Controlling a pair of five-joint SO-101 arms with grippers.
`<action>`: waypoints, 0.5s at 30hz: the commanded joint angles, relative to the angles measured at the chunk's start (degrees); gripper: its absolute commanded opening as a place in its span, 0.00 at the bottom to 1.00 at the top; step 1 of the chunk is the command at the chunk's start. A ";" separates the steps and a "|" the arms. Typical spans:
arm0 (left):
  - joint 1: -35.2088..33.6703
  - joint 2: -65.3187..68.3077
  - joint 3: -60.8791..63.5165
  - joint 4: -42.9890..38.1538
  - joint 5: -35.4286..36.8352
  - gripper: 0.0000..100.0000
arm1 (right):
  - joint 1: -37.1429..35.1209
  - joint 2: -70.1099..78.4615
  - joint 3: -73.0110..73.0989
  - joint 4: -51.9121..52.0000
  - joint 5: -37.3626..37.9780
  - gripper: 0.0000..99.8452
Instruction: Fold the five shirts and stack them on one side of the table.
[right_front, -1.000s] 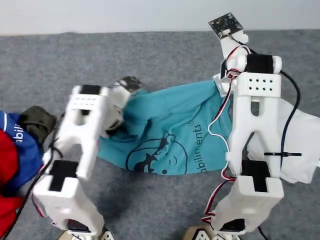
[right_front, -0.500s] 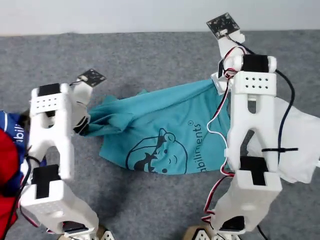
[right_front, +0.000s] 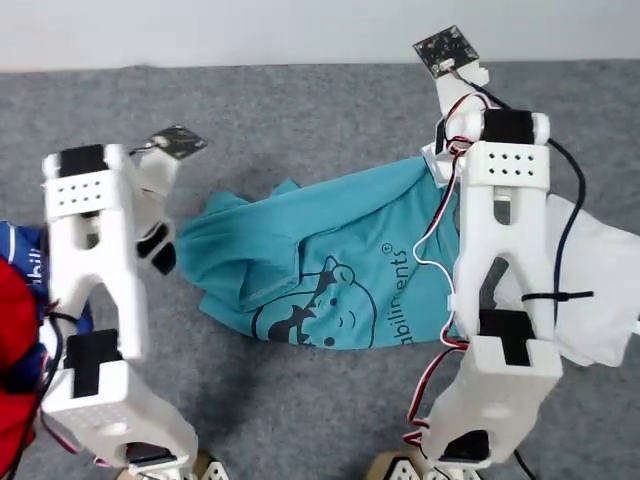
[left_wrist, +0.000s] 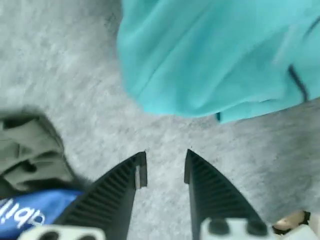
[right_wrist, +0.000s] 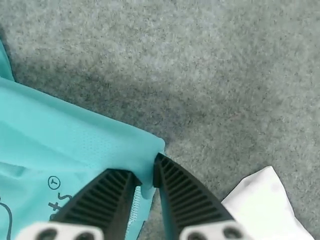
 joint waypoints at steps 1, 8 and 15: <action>6.42 -3.08 -0.84 1.85 0.44 0.13 | -0.31 -0.57 -0.44 -0.75 -2.20 0.01; 21.19 -2.99 1.98 1.23 8.70 0.13 | -0.75 -0.57 -0.44 -0.66 -2.55 0.01; 24.26 -2.55 8.31 -8.44 12.84 0.13 | -0.66 -0.84 -0.44 -0.66 -2.55 0.01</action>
